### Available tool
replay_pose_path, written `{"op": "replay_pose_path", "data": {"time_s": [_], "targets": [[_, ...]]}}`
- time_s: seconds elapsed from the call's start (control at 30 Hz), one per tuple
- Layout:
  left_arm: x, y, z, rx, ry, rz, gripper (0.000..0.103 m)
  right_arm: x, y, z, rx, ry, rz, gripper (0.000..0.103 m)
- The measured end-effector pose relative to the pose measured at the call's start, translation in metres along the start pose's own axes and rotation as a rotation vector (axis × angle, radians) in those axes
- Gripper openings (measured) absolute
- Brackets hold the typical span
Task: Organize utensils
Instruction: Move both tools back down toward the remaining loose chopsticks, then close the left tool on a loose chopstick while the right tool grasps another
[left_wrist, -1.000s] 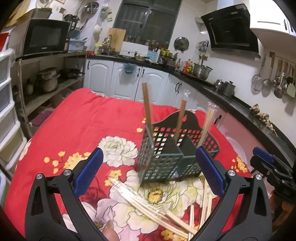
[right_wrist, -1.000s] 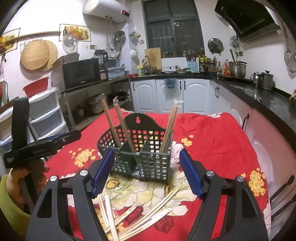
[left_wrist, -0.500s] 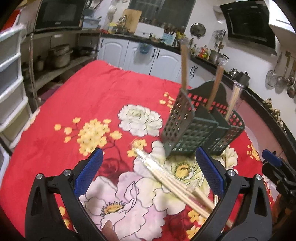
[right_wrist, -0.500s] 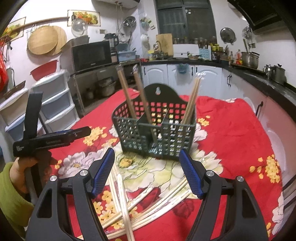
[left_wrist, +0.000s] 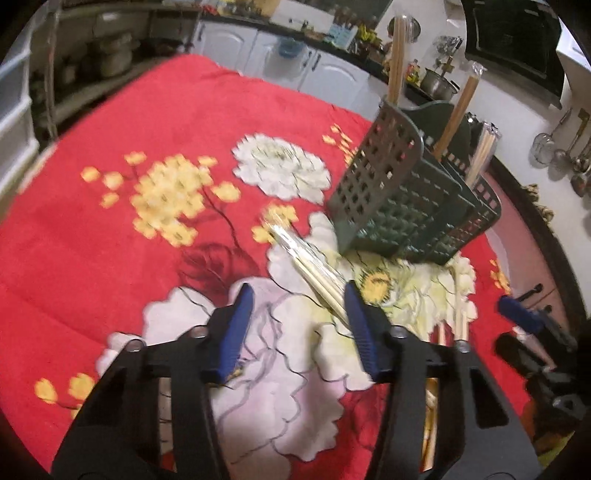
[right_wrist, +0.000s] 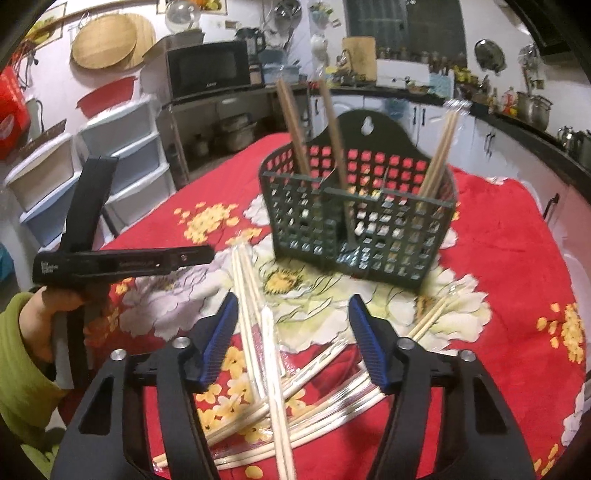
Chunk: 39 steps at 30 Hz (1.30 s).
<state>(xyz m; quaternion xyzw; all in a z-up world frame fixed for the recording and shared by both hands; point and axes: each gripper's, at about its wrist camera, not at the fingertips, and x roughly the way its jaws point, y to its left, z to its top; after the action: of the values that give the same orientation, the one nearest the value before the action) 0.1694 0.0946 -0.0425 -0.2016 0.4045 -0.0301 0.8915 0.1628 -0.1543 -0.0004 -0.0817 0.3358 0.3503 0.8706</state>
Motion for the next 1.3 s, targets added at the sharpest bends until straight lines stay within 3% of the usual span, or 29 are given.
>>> {"op": "replay_pose_path", "data": {"time_s": [0.13, 0.33, 0.73, 0.93, 1.0, 1.3], "targets": [[0.011, -0.003, 0.0, -0.001, 0.037, -0.027, 0.03, 0.016, 0.002, -0.006, -0.01, 0.058, 0.024, 0.045], [0.031, 0.002, 0.006, -0.032, 0.076, -0.052, 0.03, 0.033, 0.005, -0.011, -0.011, 0.119, 0.054, 0.039], [0.048, 0.009, 0.024, -0.059, 0.071, -0.052, 0.029, 0.059, 0.005, -0.008, -0.002, 0.203, 0.095, 0.032], [0.048, 0.013, 0.026, -0.061, 0.067, -0.044, 0.018, 0.072, 0.004, -0.001, 0.012, 0.232, 0.118, 0.021], [0.048, 0.015, 0.025, -0.063, 0.066, -0.049, 0.014, 0.072, 0.005, -0.001, 0.012, 0.234, 0.118, 0.012], [0.033, 0.022, 0.022, -0.079, 0.049, -0.062, 0.007, 0.047, -0.005, 0.004, 0.039, 0.146, 0.105, 0.011]]}}
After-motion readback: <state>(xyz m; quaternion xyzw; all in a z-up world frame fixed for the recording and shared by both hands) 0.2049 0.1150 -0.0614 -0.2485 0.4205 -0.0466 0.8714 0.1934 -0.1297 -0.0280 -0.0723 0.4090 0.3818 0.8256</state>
